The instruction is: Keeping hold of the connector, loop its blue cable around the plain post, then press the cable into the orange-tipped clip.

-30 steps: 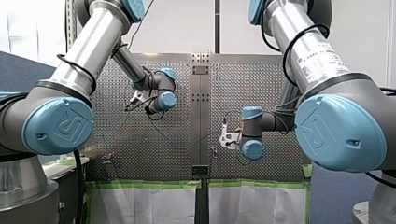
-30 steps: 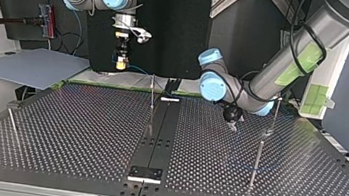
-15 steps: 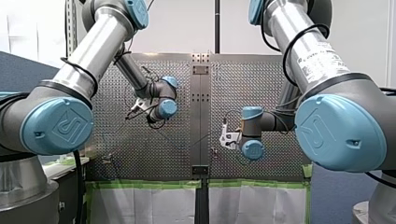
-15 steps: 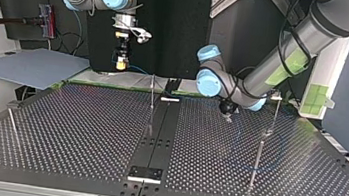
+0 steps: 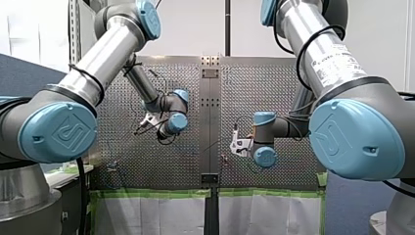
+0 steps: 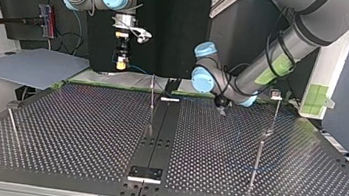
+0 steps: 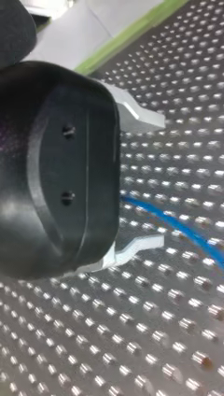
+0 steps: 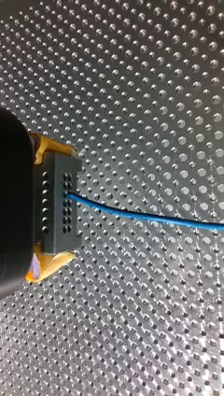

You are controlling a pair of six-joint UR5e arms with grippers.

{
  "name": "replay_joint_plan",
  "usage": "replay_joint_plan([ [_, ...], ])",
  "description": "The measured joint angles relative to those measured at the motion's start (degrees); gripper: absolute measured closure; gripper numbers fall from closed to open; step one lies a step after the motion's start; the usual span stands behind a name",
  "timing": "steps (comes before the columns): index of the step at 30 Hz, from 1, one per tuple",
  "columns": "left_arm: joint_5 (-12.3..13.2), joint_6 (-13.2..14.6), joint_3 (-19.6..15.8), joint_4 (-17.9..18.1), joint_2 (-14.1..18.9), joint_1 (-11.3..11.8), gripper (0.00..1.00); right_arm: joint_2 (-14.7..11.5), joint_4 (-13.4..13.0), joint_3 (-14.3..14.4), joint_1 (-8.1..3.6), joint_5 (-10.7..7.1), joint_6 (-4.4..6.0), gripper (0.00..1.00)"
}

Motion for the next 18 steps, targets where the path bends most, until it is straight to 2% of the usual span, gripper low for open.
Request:
replay_joint_plan([
  [7,2.4,-1.9,0.6,0.4,-2.8,-1.2,0.0,0.0,0.3,0.0,0.21,-0.02,-0.09,1.0],
  [18,8.7,-8.2,1.6,-1.3,-3.8,-2.5,0.0,0.0,0.5,0.0,0.24,-0.02,-0.2,1.0],
])
